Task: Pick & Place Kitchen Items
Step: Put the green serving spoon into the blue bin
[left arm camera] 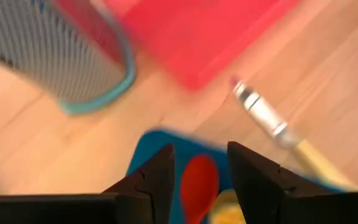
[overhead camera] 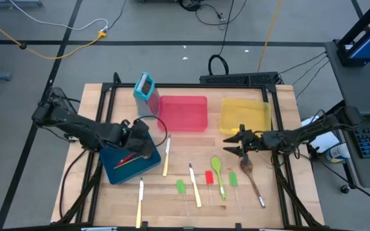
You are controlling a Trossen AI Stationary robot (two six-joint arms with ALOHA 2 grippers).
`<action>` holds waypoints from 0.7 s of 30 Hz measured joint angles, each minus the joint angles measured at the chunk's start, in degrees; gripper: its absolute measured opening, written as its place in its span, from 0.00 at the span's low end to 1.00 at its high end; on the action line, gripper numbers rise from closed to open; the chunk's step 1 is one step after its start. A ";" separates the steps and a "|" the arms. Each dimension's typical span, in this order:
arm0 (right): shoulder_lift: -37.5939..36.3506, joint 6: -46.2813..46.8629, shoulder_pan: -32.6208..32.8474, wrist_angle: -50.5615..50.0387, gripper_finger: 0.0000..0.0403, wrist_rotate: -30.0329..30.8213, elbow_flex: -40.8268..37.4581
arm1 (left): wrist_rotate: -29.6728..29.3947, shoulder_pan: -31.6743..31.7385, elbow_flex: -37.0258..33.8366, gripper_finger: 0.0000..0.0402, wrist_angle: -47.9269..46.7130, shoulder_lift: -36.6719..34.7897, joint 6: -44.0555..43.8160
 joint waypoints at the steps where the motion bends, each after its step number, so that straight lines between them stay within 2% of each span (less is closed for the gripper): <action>1: 1.28 0.00 1.08 0.28 0.40 0.78 1.07 | -0.86 0.00 0.00 0.38 2.27 -0.13 1.30; 7: 9.09 0.40 7.01 -5.47 0.40 7.09 8.99 | -2.87 0.00 0.03 0.38 19.07 0.23 11.58; 12: 15.56 6.08 10.43 -22.12 0.40 15.38 18.32 | -3.45 0.00 0.02 0.38 31.04 0.39 20.12; 16: 20.06 13.19 12.40 -31.53 0.40 19.15 24.72 | -4.87 0.00 0.02 0.38 35.13 0.47 24.24; 21: 24.91 22.17 13.97 -41.11 0.40 19.62 30.19 | -10.53 0.00 0.02 0.38 35.98 0.45 24.59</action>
